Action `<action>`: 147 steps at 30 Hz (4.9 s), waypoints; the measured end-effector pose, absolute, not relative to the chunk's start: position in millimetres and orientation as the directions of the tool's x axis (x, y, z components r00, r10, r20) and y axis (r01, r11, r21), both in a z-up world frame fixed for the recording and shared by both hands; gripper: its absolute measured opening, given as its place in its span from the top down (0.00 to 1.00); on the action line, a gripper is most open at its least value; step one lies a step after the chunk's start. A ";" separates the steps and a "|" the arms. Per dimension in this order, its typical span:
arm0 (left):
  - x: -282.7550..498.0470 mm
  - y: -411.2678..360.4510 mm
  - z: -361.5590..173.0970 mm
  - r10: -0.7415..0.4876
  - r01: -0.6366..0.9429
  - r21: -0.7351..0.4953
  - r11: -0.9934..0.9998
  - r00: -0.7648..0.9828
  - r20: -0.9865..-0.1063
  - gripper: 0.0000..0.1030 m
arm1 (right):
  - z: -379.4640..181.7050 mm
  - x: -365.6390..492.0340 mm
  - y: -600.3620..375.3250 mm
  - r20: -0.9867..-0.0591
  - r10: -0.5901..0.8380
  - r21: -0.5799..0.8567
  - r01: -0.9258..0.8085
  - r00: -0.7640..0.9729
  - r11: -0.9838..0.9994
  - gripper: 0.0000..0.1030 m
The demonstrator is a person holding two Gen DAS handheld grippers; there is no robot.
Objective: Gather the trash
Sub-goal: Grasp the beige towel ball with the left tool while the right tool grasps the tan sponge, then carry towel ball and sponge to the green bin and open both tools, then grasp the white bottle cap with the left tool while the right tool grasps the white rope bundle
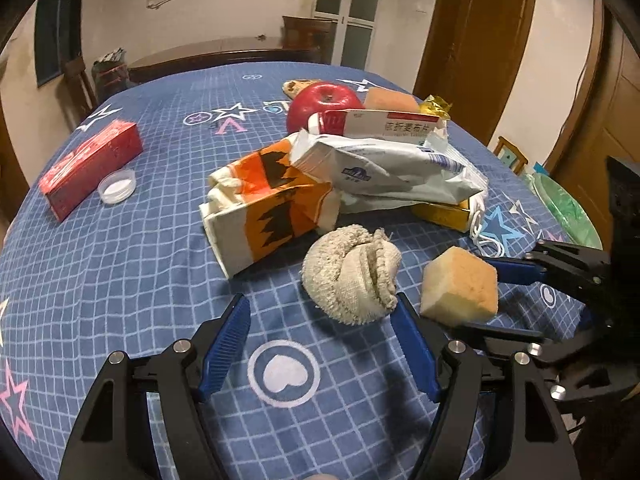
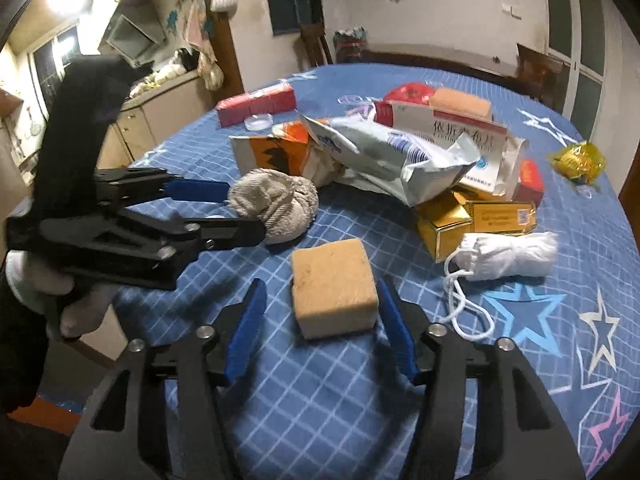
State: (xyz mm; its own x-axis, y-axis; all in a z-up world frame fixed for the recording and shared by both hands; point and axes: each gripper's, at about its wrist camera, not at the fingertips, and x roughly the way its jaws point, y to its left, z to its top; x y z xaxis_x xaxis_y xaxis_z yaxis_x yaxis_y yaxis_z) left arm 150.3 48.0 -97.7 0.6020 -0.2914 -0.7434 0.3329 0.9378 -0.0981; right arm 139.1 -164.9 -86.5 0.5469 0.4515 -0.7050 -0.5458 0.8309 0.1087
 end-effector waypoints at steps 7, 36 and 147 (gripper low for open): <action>163.6 37.9 -99.2 -0.310 0.348 -0.112 0.931 0.591 -0.744 0.29 | -84.7 133.3 -186.1 -0.672 0.426 0.114 -0.484 0.606 0.868 0.64; 101.5 -60.5 -22.5 -0.323 0.349 -0.047 0.936 0.798 -0.509 0.59 | -13.4 95.0 -278.3 -0.415 0.153 0.008 -0.164 0.897 0.986 0.65; 174.2 -237.9 -92.9 -0.505 0.664 -0.085 0.743 0.473 -0.722 0.38 | -42.8 108.8 -432.6 -0.569 0.149 0.123 -0.095 0.809 0.988 0.34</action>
